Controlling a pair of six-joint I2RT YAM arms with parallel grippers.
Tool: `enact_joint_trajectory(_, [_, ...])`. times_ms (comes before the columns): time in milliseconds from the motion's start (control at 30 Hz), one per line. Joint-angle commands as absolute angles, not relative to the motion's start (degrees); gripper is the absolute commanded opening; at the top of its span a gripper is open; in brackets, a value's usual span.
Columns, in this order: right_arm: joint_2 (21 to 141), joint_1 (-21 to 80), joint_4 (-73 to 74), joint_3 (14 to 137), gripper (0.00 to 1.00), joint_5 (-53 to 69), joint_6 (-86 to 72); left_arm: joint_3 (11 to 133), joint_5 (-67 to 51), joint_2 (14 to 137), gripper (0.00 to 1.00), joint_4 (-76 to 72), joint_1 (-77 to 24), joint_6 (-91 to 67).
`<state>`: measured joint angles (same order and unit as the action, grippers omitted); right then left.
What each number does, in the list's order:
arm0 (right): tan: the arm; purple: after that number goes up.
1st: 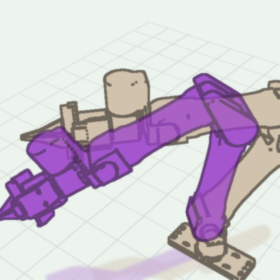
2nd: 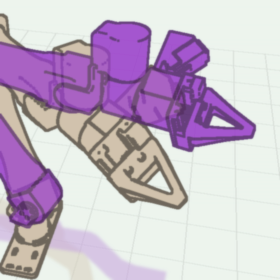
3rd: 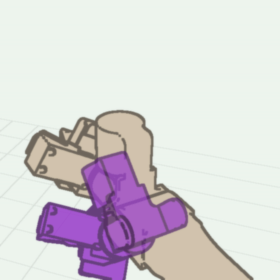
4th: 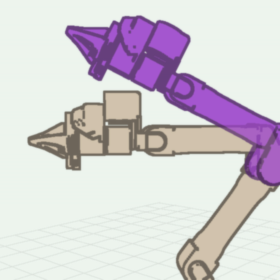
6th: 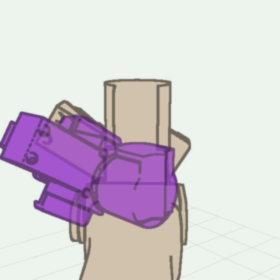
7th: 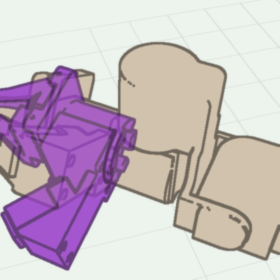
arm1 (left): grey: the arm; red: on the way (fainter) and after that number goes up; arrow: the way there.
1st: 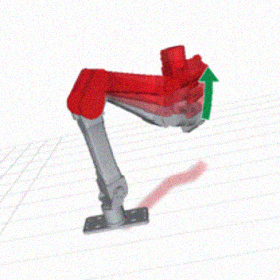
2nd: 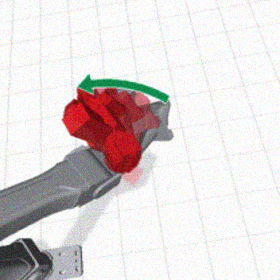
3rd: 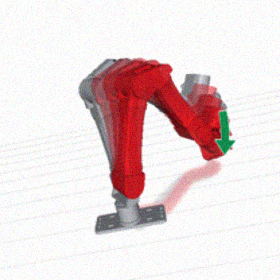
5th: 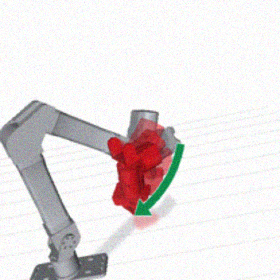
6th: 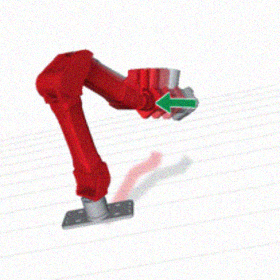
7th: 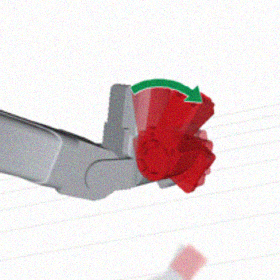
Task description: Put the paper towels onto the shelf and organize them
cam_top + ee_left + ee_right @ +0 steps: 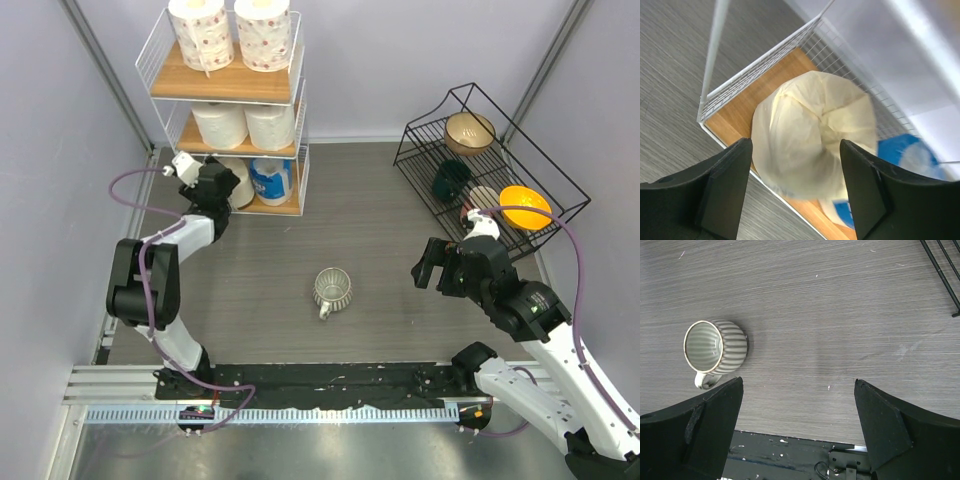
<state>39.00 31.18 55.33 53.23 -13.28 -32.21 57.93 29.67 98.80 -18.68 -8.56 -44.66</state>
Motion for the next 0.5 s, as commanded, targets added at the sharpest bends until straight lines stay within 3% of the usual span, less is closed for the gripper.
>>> enact_joint_trajectory(0, [38.7, 31.4, 53.4, 54.8, 0.98, -14.5, -31.7, 56.0, 30.0, 91.7, 0.77, -22.8, -8.4, -46.2])
enact_joint_trajectory(467, [39.2, 31.5, 51.8, 54.8, 0.98, -12.6, -30.4, 48.4, 24.3, 81.9, 0.81, -19.3, -8.5, -50.3])
